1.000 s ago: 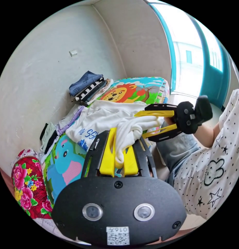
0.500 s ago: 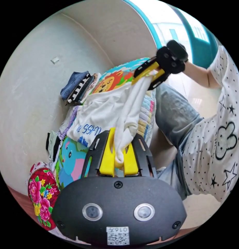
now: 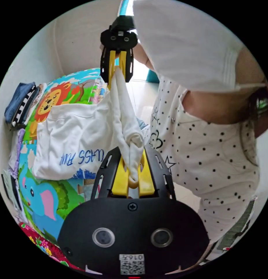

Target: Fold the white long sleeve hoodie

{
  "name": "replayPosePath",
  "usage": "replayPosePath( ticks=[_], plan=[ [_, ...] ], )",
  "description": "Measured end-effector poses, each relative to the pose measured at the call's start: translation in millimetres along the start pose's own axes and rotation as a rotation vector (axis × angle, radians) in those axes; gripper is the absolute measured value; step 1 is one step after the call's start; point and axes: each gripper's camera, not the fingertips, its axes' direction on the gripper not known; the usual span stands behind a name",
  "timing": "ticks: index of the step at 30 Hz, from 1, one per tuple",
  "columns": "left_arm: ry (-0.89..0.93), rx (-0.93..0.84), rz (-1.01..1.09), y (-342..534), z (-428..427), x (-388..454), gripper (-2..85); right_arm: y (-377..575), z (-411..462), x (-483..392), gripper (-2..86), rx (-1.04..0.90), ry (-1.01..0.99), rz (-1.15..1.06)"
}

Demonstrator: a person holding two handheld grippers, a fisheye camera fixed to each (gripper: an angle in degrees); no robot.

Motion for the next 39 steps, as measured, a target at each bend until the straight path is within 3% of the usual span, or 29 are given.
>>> replayPosePath(
  ticks=[6,12,16,20,25,28,31,34,39],
  plan=[
    [-0.105,0.055,-0.193,5.9,-98.9,-148.9,-0.2,-2.8,-22.3,132.0,6.8,-0.030,0.073,0.028],
    [-0.028,-0.034,-0.409,34.4,-114.5,-335.6,0.4,-14.0,35.2,311.2,6.9,-0.161,-0.131,0.100],
    [0.098,-0.076,-0.567,72.2,-90.8,-436.6,1.8,-21.8,133.0,415.2,6.6,-0.301,-0.336,0.267],
    [0.225,-0.041,-0.690,118.3,-73.7,-507.0,4.0,-15.6,212.5,445.2,6.6,-0.349,-0.415,0.323],
    [0.305,0.150,-0.766,163.3,-105.0,-543.4,5.2,17.5,247.1,450.4,8.1,-0.375,-0.448,0.487],
    [0.315,0.272,-0.849,197.8,-127.7,-550.4,5.9,44.1,243.0,441.2,9.2,-0.311,-0.365,0.595],
    [0.210,0.348,-0.916,226.0,-165.8,-534.2,6.4,75.3,221.9,409.2,8.8,-0.182,-0.209,0.683],
    [0.035,0.441,-0.973,252.0,-216.8,-491.5,6.1,120.7,182.0,341.5,3.3,0.024,0.131,0.819],
    [-0.425,0.614,-0.935,289.6,-285.0,-330.6,7.1,211.3,138.9,151.2,0.6,0.367,0.630,0.915]
  ],
)
